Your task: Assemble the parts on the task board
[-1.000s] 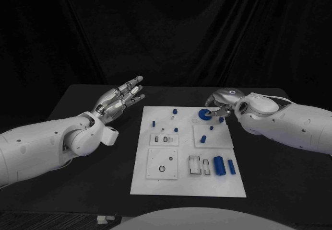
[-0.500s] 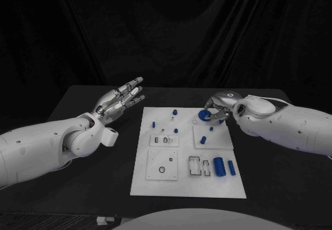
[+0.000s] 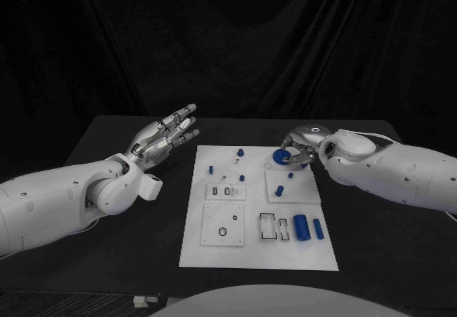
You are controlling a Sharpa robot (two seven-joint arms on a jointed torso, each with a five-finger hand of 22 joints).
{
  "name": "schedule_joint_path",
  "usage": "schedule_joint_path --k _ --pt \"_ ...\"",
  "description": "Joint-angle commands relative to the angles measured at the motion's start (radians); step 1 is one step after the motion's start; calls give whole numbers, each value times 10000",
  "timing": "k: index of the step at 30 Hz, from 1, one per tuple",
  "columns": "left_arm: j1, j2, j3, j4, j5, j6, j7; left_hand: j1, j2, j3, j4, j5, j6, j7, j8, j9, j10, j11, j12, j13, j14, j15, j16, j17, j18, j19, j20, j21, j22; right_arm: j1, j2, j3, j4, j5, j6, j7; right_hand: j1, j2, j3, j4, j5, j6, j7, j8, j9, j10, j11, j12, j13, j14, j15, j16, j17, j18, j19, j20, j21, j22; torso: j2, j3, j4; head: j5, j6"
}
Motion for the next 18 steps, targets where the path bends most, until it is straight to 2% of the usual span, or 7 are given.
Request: schedule_joint_path --k 1,7,10,15,18 --pt "-10 1 10 26 16 105 135 123 3 62 18 49 29 6 55 12 2 54 -33 -9 -4 80 -36 -9 106 11 24 31 14 -59 51 -10 -97 -24 241 -149 196 5 92 -85 330 129 17 74 24 1060 66 35 2632 1035 65 30 2632 -56 613 58 0 2293 2 -6 -2 7 0" --pt "-11 -7 10 34 16 109 133 129 1 71 13 52 28 9 55 12 2 61 -33 -9 -4 85 -36 -9 107 14 27 33 15 -75 96 -10 -175 -24 304 -92 458 99 253 -391 876 344 23 119 56 1060 106 35 2632 1035 98 30 2632 -49 592 83 -31 2289 -3 4 -2 17 -21" --pt "-11 -7 10 34 16 110 134 129 1 71 13 52 28 9 55 12 2 61 -33 -9 -4 85 -36 -9 107 14 27 33 15 -78 85 -10 -174 -24 270 -64 606 126 332 -590 1012 588 5 228 126 1060 141 35 2632 1035 127 30 2632 -48 588 104 -38 2291 -4 6 -5 21 -27" --pt "-12 -3 10 32 16 114 131 135 -1 83 7 55 28 14 54 12 2 71 -33 -9 -4 91 -36 -9 107 17 31 35 16 -81 61 -10 -157 -24 108 -34 688 197 347 -875 885 1200 -75 608 423 1060 141 35 2632 1035 148 30 2632 -46 585 137 -49 2299 -2 4 9 18 -29" --pt "-12 0 10 30 16 116 131 135 -1 83 7 55 28 14 54 12 2 71 -33 -9 -4 91 -36 -9 107 17 31 35 16 -81 49 -10 -137 -24 -49 4 694 227 342 -934 859 1298 -96 696 506 1060 136 35 2632 1035 146 30 2632 -47 587 138 -49 2303 -1 -1 3 15 -28"
